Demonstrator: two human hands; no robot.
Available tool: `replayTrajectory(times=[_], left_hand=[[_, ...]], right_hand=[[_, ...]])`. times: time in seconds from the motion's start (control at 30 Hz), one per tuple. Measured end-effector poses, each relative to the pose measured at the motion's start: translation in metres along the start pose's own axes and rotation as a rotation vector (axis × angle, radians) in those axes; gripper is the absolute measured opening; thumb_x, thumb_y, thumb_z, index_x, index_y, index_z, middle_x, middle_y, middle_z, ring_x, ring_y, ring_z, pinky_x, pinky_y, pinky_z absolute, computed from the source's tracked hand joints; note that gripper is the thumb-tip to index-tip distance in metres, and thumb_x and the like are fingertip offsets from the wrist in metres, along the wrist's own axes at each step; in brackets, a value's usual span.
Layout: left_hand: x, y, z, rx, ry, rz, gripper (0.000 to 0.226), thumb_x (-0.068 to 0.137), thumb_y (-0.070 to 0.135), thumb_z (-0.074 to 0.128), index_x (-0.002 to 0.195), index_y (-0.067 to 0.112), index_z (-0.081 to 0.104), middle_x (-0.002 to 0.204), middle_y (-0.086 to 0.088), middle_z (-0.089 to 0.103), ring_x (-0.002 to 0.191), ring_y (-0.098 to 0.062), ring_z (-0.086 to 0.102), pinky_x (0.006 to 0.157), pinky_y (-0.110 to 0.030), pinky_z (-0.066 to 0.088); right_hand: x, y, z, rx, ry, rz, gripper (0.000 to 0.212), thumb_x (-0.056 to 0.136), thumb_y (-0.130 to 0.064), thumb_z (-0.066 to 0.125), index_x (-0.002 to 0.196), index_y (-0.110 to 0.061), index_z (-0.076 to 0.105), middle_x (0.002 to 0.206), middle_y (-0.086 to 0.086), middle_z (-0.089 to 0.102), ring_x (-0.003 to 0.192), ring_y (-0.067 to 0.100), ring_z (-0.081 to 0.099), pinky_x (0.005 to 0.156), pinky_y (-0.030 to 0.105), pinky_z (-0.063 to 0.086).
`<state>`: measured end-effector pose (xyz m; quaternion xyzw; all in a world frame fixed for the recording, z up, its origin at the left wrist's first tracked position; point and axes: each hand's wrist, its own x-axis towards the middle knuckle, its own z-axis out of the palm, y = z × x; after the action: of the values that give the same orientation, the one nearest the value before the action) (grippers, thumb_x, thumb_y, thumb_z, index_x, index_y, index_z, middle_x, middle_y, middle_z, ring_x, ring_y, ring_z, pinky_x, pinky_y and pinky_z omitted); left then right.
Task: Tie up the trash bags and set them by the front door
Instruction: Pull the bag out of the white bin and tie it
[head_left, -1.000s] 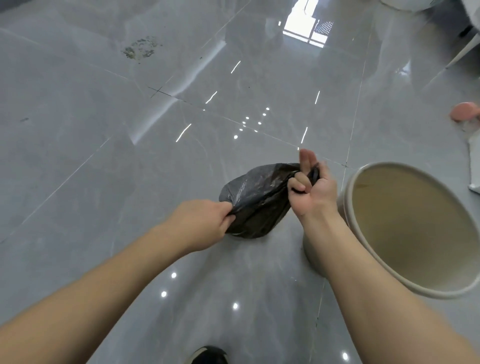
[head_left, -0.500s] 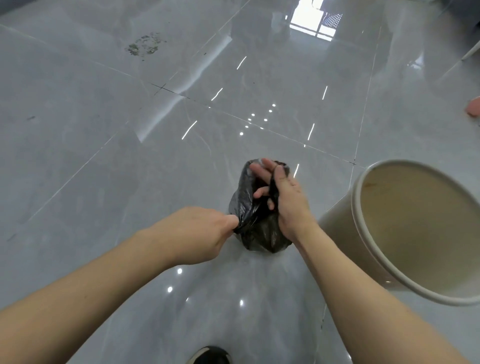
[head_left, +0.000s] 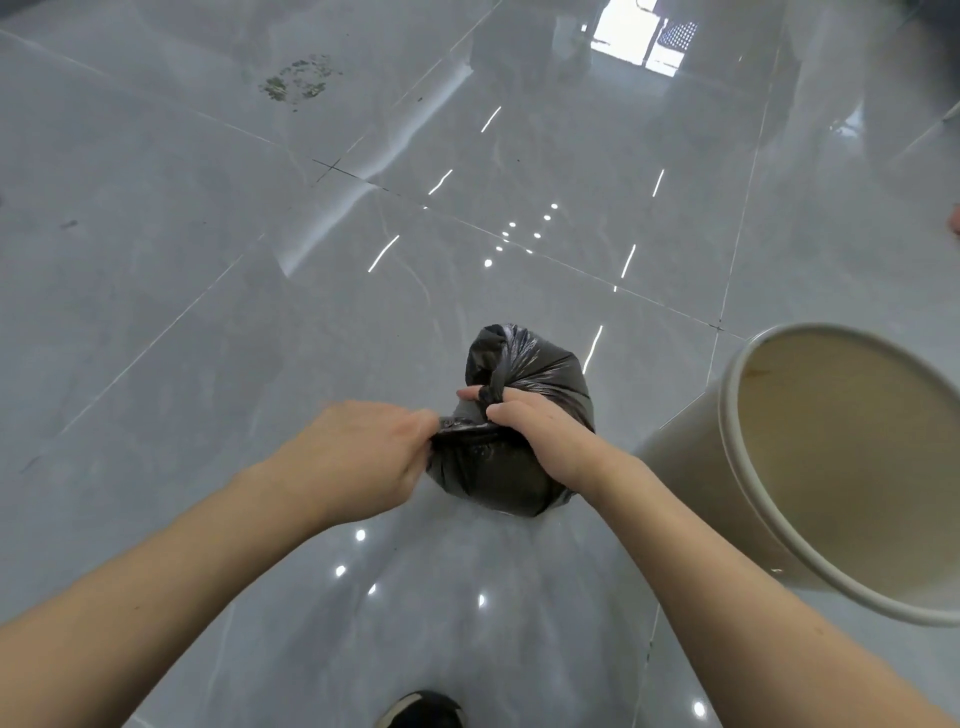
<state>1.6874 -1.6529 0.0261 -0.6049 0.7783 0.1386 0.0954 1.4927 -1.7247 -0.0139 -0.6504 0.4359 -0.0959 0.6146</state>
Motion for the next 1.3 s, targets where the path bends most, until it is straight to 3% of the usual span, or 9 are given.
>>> replayTrajectory(times=[0.07,0.17,0.23,0.4,0.6,0.7,0.9,1.17,1.3], left_hand=[[0.002,-0.007,-0.005,-0.01,-0.01,-0.074,0.018,0.099,0.033,0.03,0.086,0.024,0.039,0.082,0.001,0.057,0.07,-0.024,0.047,0.058,-0.033,0.034],[0.004,-0.02,-0.015,-0.022,-0.009,-0.108,0.021,0.1,0.035,0.03,0.085,0.023,0.039,0.077,0.003,0.051,0.071,-0.024,0.047,0.059,-0.033,0.033],[0.007,-0.025,-0.023,-0.087,-0.017,-0.058,0.022,0.1,0.037,0.031,0.086,0.024,0.042,0.077,0.004,0.051,0.073,-0.023,0.051,0.062,-0.035,0.041],[0.019,-0.017,-0.053,-0.258,-0.011,0.09,0.023,0.1,0.03,0.039,0.077,0.031,0.043,0.072,0.009,0.048,0.071,-0.013,0.049,0.062,-0.028,0.039],[0.043,-0.017,-0.081,-0.172,0.137,0.201,0.019,0.099,0.027,0.039,0.08,0.028,0.04,0.081,0.011,0.043,0.082,-0.014,0.045,0.071,-0.03,0.035],[0.053,-0.02,-0.085,-0.194,0.157,0.209,0.014,0.1,0.025,0.04,0.086,0.027,0.044,0.092,0.009,0.044,0.087,-0.013,0.043,0.077,-0.029,0.035],[0.067,-0.024,-0.083,-0.415,0.133,0.083,0.02,0.1,0.024,0.041,0.09,0.017,0.057,0.096,0.006,0.052,0.091,-0.016,0.049,0.082,-0.031,0.039],[0.08,-0.031,-0.049,-0.89,0.116,-0.044,0.02,0.097,0.019,0.046,0.093,0.017,0.065,0.097,0.004,0.069,0.097,-0.008,0.063,0.093,-0.033,0.047],[0.082,-0.025,-0.021,-1.333,0.084,-0.117,0.024,0.101,0.01,0.038,0.086,0.012,0.058,0.105,-0.018,0.07,0.1,-0.023,0.068,0.099,-0.033,0.047]], right_hand=[[-0.002,0.0,-0.001,-0.083,-0.029,0.023,0.037,0.081,-0.054,0.054,0.11,-0.035,0.068,0.114,-0.021,0.066,0.111,-0.003,0.057,0.103,0.028,0.04],[-0.005,-0.001,-0.003,-0.283,-0.018,0.075,0.041,0.073,-0.062,0.07,0.068,-0.024,0.055,0.065,-0.016,0.053,0.064,0.003,0.052,0.065,0.024,0.04],[-0.006,-0.001,-0.001,-0.313,0.004,0.091,0.045,0.068,-0.059,0.077,0.063,-0.023,0.05,0.057,-0.014,0.048,0.056,0.005,0.048,0.058,0.024,0.037],[0.001,0.001,0.002,-0.078,0.035,0.042,0.023,0.069,-0.035,0.084,0.083,-0.03,0.066,0.076,-0.017,0.07,0.081,0.004,0.066,0.081,0.025,0.052],[0.006,-0.006,0.004,0.064,0.034,-0.001,0.023,0.088,-0.006,0.063,0.065,-0.01,0.06,0.063,-0.016,0.06,0.064,0.001,0.057,0.066,0.022,0.05],[0.008,-0.011,0.001,0.141,0.02,0.054,0.029,0.066,-0.017,0.059,0.08,0.008,0.058,0.079,0.008,0.062,0.081,0.022,0.06,0.09,0.051,0.05],[-0.001,-0.017,-0.004,0.411,-0.058,0.147,0.037,0.068,-0.032,0.07,0.095,-0.006,0.072,0.099,0.016,0.072,0.098,0.038,0.066,0.097,0.051,0.048],[0.001,-0.03,-0.003,0.07,-0.13,0.158,0.013,0.08,-0.016,0.073,0.092,-0.02,0.075,0.096,-0.005,0.073,0.098,0.012,0.067,0.091,0.026,0.048],[0.0,-0.043,-0.011,-0.124,-0.245,0.329,0.024,0.059,-0.029,0.077,0.077,-0.012,0.074,0.093,0.011,0.074,0.095,0.029,0.069,0.095,0.046,0.053]])
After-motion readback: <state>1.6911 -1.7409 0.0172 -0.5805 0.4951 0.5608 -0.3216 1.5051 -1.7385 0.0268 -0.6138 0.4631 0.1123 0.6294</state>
